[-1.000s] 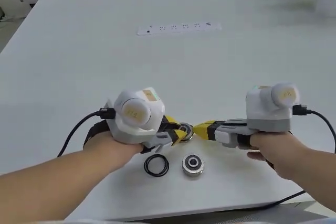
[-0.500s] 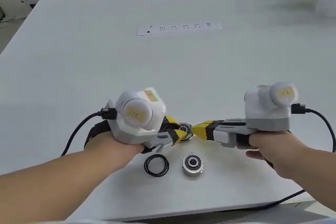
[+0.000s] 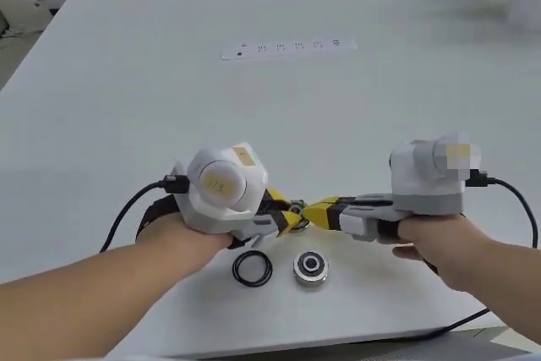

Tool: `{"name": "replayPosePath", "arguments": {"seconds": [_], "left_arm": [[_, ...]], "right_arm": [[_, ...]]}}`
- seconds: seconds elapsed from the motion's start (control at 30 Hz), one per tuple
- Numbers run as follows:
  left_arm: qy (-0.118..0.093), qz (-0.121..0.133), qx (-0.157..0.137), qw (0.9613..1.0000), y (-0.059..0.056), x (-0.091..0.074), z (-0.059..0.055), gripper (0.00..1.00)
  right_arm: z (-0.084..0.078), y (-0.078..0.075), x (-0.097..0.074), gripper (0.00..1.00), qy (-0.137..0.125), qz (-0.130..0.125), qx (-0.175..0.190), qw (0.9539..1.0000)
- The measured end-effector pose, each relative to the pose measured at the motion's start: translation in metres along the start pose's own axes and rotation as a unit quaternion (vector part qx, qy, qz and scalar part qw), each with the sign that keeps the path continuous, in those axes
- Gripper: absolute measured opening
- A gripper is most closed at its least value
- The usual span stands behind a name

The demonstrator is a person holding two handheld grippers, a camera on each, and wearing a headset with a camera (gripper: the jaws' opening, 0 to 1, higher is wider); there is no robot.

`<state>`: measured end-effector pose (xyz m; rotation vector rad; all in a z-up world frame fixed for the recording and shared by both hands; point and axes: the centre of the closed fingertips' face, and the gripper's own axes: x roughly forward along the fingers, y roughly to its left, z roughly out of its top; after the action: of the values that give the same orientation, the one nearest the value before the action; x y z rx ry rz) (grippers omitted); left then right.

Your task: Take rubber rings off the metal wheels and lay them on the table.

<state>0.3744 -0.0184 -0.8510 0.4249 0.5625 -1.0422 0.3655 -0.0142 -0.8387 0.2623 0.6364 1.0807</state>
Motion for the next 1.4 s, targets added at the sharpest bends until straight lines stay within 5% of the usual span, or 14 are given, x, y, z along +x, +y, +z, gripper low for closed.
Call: {"name": "replayPosePath", "arguments": {"seconds": [0.7,1.17,1.4], "left_arm": [[-0.001,0.001,-0.005,1.0000,0.000,0.000,0.000,0.12],[0.004,-0.015,-0.001,0.9999,0.000,-0.002,0.002,0.16],[-0.015,-0.030,-0.007,0.9994,-0.003,-0.013,0.011,0.21]], "right_arm": [[0.001,0.010,-0.003,0.00,-0.006,0.005,0.006,1.0000],[0.004,-0.002,-0.005,0.00,-0.009,-0.012,0.017,0.9997],[0.004,-0.005,-0.005,0.00,-0.011,-0.011,0.019,0.9997]]}}
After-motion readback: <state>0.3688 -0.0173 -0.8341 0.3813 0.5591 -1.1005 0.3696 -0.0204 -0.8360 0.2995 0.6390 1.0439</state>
